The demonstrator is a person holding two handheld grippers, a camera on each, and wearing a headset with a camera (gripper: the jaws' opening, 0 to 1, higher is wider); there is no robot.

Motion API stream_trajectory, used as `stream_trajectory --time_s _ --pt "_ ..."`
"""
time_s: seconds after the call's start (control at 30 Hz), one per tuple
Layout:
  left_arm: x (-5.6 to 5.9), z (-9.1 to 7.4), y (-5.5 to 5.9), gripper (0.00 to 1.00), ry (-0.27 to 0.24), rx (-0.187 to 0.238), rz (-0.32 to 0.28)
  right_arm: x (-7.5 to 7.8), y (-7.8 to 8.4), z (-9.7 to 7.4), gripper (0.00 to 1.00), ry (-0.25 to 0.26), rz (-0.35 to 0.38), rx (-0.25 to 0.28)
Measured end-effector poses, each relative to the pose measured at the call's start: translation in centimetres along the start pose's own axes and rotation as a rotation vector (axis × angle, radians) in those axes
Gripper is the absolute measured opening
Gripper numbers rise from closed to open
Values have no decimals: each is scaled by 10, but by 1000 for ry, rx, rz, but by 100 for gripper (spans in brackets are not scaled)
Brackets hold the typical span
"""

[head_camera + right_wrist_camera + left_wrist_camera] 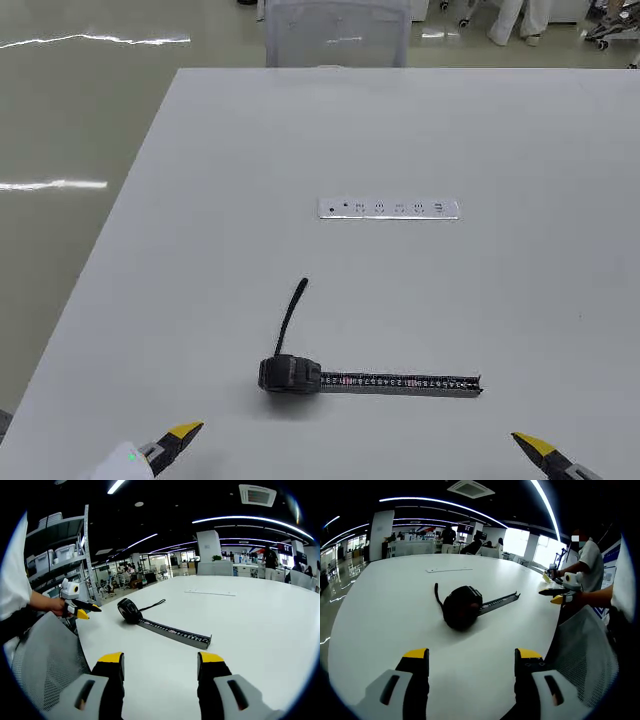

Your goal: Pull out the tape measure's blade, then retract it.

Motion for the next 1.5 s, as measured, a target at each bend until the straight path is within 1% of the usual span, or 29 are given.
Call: stream_trajectory --time_s 0.2,0.37,0.6,0.77,0.9,1.0,1.17,1.23,1.3,1.43,1.5 --pt "-1 5 -1 68 -22 -1 -9 1 -1 4 59 -4 -3 -2" --pt "-1 9 -5 69 -34 2 -15 1 -2 6 59 -7 -14 -5" --pt "-4 14 -10 71 -58 5 -26 4 -4 6 59 -4 -19 -5" --pt "-3 17 -14 71 -57 0 -25 6 -4 7 60 -4 -19 -7" --pt "-3 21 -15 71 -59 -3 -32 8 -4 7 60 -3 -19 -9" --pt "0 23 -17 71 -59 -11 -25 10 -4 7 60 -1 -19 -10" --pt "1 24 -19 72 -64 -15 -30 11 -4 8 60 -2 -22 -12" --pt "-1 25 -18 72 -70 -17 -29 11 -5 9 60 -4 -23 -13" --pt "-1 26 -18 72 -68 -15 -42 12 -5 9 60 -5 -24 -14" --pt "-2 26 -20 72 -76 -20 -45 13 -6 12 60 -11 -28 -18" --pt "-4 28 -19 72 -81 -24 -48 13 -7 13 60 -13 -30 -19"
Point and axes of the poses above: the centre of the closed fingertips' face, and the gripper's own axes: z roughly forward along the fingers, x roughly to its right, y roughly out of its underside, the point moved 7 cm from there along -z, roughly backward along the fingers, and after that the axes turned 5 degrees about -y, right-handed, at the moved point
